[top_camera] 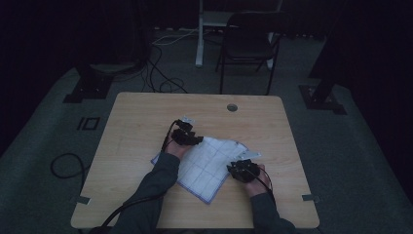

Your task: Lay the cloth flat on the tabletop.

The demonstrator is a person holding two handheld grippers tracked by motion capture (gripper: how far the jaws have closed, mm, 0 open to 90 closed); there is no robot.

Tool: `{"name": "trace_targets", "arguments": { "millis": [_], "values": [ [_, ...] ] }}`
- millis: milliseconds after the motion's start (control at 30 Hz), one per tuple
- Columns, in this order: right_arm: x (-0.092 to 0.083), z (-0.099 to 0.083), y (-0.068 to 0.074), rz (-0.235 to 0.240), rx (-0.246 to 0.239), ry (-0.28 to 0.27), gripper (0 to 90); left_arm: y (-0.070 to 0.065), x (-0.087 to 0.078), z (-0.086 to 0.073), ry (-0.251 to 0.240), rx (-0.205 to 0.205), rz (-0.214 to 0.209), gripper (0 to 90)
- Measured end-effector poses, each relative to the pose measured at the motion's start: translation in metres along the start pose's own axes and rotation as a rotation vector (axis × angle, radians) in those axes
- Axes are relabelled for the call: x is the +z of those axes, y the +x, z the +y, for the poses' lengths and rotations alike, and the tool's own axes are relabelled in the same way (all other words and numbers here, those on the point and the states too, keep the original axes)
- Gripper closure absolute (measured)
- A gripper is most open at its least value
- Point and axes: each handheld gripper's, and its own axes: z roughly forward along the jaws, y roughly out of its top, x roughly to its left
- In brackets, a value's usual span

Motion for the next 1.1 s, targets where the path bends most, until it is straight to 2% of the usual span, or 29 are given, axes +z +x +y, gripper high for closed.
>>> {"name": "trace_targets", "arguments": {
  "millis": [100, 133, 167, 200, 367, 467, 567, 667, 767, 900, 1100],
  "values": [
    [0.0, 0.0, -0.001, 0.003, 0.001, -0.002, 73.4, -0.001, 0.0, 0.0, 0.029, 0.024, -0.002, 65.5],
    [0.0, 0.0, -0.001, 0.004, 0.002, -0.003, 73.5, -0.004, 0.0, 0.0, 0.036, 0.041, 0.013, 71.2],
    [0.0, 0.0, -0.001, 0.004, 0.002, -0.003, 73.5, -0.005, -0.002, 0.0, 0.034, 0.047, 0.021, 81.0],
    [0.0, 0.0, -0.001, 0.005, 0.002, -0.004, 73.6, -0.007, -0.004, 0.0, 0.028, 0.05, 0.024, 83.3],
    [0.0, -0.001, -0.002, 0.005, 0.004, -0.006, 74.8, -0.021, -0.025, 0.0, -0.024, 0.104, 0.035, 85.9],
    [0.0, -0.001, -0.002, 0.004, 0.004, -0.007, 75.1, -0.035, -0.041, -0.003, -0.064, 0.137, 0.035, 86.0],
    [0.0, -0.002, -0.002, 0.005, 0.007, -0.011, 75.4, -0.052, -0.057, -0.011, -0.103, 0.149, 0.035, 86.2],
    [0.0, -0.002, -0.002, 0.004, 0.005, -0.011, 75.4, -0.07, -0.069, -0.024, -0.121, 0.204, 0.039, 86.3],
    [0.0, -0.002, -0.002, 0.003, 0.005, -0.013, 75.5, -0.083, -0.075, -0.041, -0.121, 0.223, 0.036, 86.3],
    [0.0, -0.002, -0.002, 0.002, 0.005, -0.013, 75.6, -0.096, -0.075, -0.07, -0.104, 0.214, 0.019, 86.3],
    [0.0, -0.002, -0.002, 0.003, 0.003, -0.016, 75.8, -0.11, -0.062, -0.108, -0.026, 0.22, -0.024, 85.5]
  ]
}}
